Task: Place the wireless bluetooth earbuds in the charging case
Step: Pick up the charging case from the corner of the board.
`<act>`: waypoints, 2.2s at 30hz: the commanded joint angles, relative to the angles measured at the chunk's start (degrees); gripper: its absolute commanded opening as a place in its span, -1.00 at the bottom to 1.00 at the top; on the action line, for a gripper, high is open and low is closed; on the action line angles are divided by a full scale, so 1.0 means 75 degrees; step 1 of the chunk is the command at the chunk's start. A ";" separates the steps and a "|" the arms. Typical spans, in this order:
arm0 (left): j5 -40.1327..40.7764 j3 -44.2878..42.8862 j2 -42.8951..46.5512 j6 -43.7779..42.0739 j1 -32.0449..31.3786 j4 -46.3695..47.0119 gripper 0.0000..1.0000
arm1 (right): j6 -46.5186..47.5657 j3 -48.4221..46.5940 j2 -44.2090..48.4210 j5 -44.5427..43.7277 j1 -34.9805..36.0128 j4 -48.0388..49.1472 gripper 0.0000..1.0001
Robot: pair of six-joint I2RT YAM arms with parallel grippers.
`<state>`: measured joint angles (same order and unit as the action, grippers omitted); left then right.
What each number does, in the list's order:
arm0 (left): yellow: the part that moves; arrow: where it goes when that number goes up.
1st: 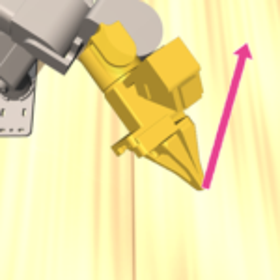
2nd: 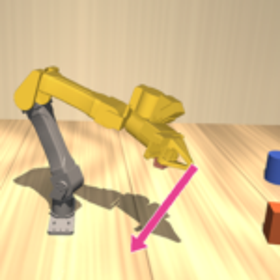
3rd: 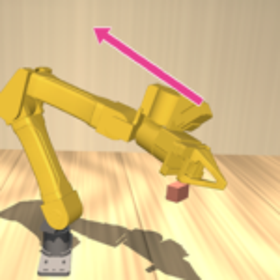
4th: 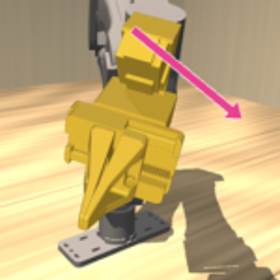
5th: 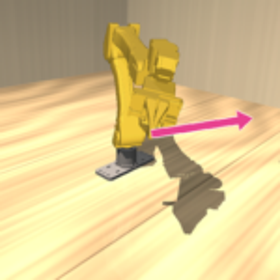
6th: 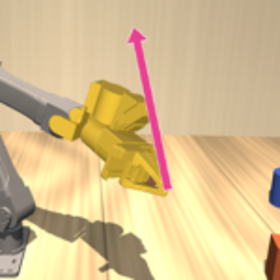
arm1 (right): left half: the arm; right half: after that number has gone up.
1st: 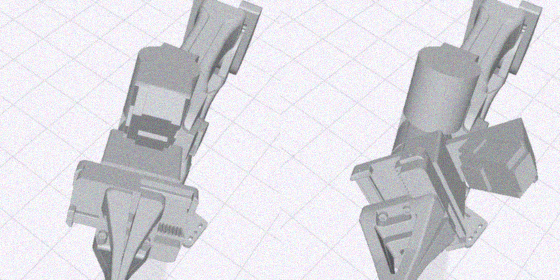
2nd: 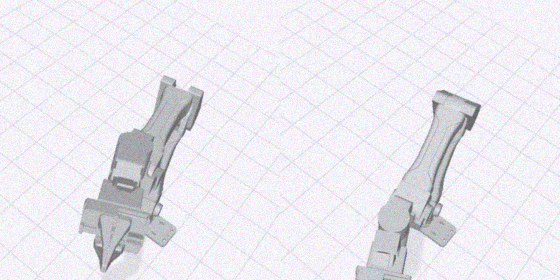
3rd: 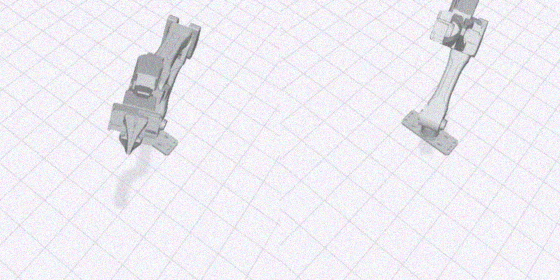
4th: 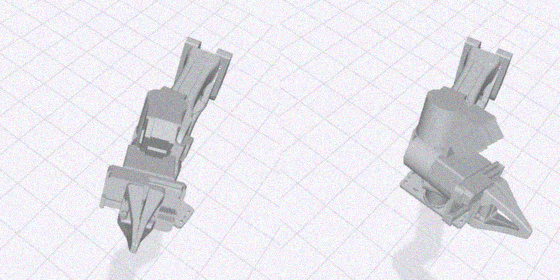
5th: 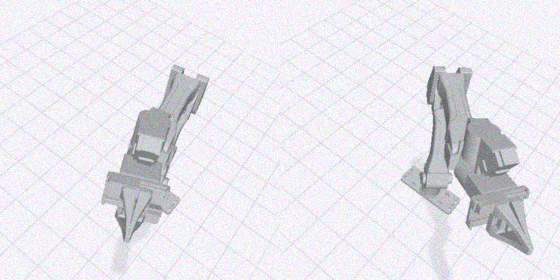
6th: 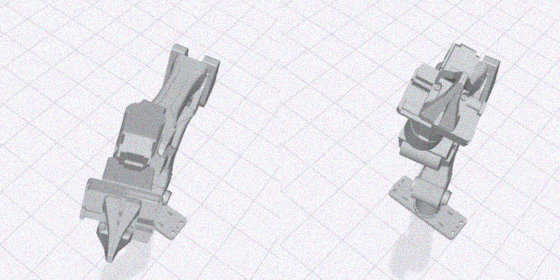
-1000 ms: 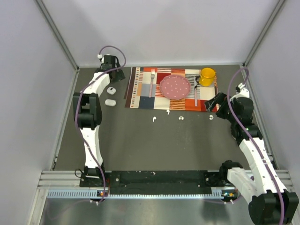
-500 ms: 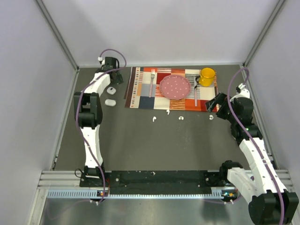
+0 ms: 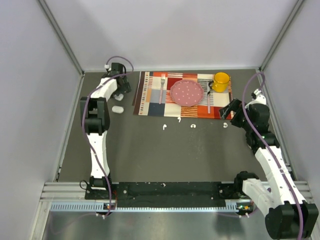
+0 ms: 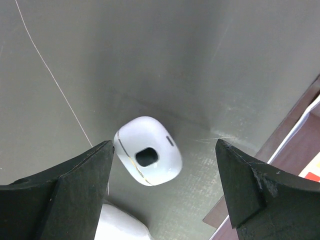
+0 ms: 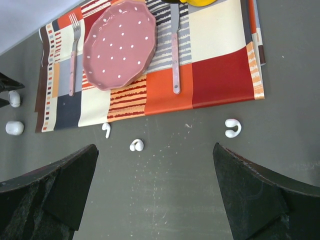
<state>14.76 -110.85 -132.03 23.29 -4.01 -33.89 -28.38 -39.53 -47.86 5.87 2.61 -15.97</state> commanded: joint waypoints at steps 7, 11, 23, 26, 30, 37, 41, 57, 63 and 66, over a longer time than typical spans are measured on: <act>-0.0140 -0.0524 -0.0232 0.0340 0.0195 -0.0614 0.72 | 0.0081 -0.0436 -0.0240 -0.0197 0.0038 0.0008 0.98; -0.0269 -0.0642 -0.0326 0.0282 0.0207 -0.0626 0.66 | 0.0093 -0.0554 -0.0322 -0.0080 0.0050 -0.0004 0.98; -0.0457 -0.0876 -0.0537 0.0246 0.0265 -0.0930 0.57 | 0.0081 -0.0495 -0.0276 -0.0196 0.0038 -0.0062 0.98; -0.0433 -0.0900 -0.0560 0.0305 0.0289 -0.0989 0.57 | 0.0163 -0.0507 -0.0275 -0.0255 0.0039 -0.0098 0.98; -0.0492 -0.0935 -0.0596 0.0410 0.0359 -0.1059 0.45 | 0.0198 -0.0519 -0.0276 -0.0267 0.0038 -0.0109 0.98; -0.0633 -0.0853 -0.0584 0.0375 0.0371 -0.1048 0.11 | 0.0233 -0.0565 -0.0240 -0.0267 0.0050 -0.0203 0.98; -0.0738 -0.0596 -0.0420 0.0317 0.0371 -0.0873 -0.23 | 0.0257 -0.0601 -0.0205 -0.0279 0.0039 -0.0297 0.98; -0.1205 0.2753 0.2672 -0.0573 0.0312 0.1515 -1.00 | 0.0046 -0.0718 -0.0170 -0.0044 0.0038 -0.0356 0.98; -0.1921 0.3550 0.4486 -0.1089 -0.0027 0.1740 -1.00 | -0.0095 -0.0683 -0.0007 0.0096 0.0038 -0.0379 0.98; -0.2986 0.4241 0.5074 -0.1370 -0.0413 0.1753 -1.00 | -0.0142 -0.0613 0.0169 0.0120 0.0050 -0.0367 0.98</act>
<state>1.65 -84.40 -102.04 16.91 -3.49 -24.56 -28.45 -41.78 -49.32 5.93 2.61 -19.57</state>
